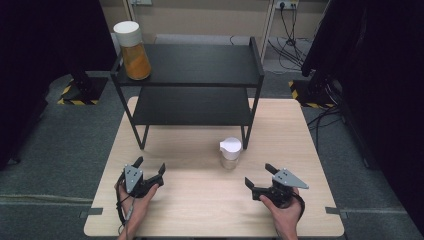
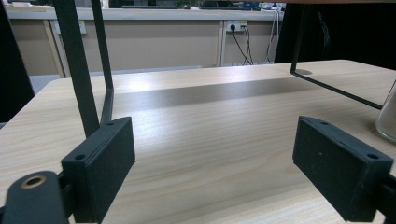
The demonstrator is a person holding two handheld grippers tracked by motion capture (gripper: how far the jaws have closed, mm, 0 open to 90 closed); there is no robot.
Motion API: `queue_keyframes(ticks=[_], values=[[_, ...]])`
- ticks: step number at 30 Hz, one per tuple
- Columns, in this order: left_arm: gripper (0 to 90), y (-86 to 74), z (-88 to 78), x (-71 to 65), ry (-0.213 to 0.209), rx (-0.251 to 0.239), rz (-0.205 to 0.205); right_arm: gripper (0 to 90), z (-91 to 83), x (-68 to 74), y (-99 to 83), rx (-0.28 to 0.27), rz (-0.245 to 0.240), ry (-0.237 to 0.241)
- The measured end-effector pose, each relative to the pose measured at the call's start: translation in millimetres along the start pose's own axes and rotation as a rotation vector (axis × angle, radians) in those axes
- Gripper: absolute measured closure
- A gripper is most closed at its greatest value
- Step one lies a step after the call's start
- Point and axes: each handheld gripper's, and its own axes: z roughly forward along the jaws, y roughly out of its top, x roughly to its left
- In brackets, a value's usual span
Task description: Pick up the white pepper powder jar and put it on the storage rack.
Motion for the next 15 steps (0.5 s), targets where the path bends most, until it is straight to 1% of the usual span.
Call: queue_keyframes(ticks=[4, 8, 15], values=[[12.3, 0.0, 0.1, 0.1, -0.001, 0.0, 0.0, 4.3, 17.9, -0.4, 8.5, 0.001, -0.008, 0.02], [12.3, -0.1, 0.1, 0.1, -0.001, -0.001, 0.0, 5.7, 36.9, -1.6, 19.1, 0.02, -0.026, 0.046], [12.2, -0.3, 0.4, 0.0, -0.003, -0.003, -0.001, 9.2, 66.1, -2.7, 35.3, 0.044, -0.056, 0.063]])
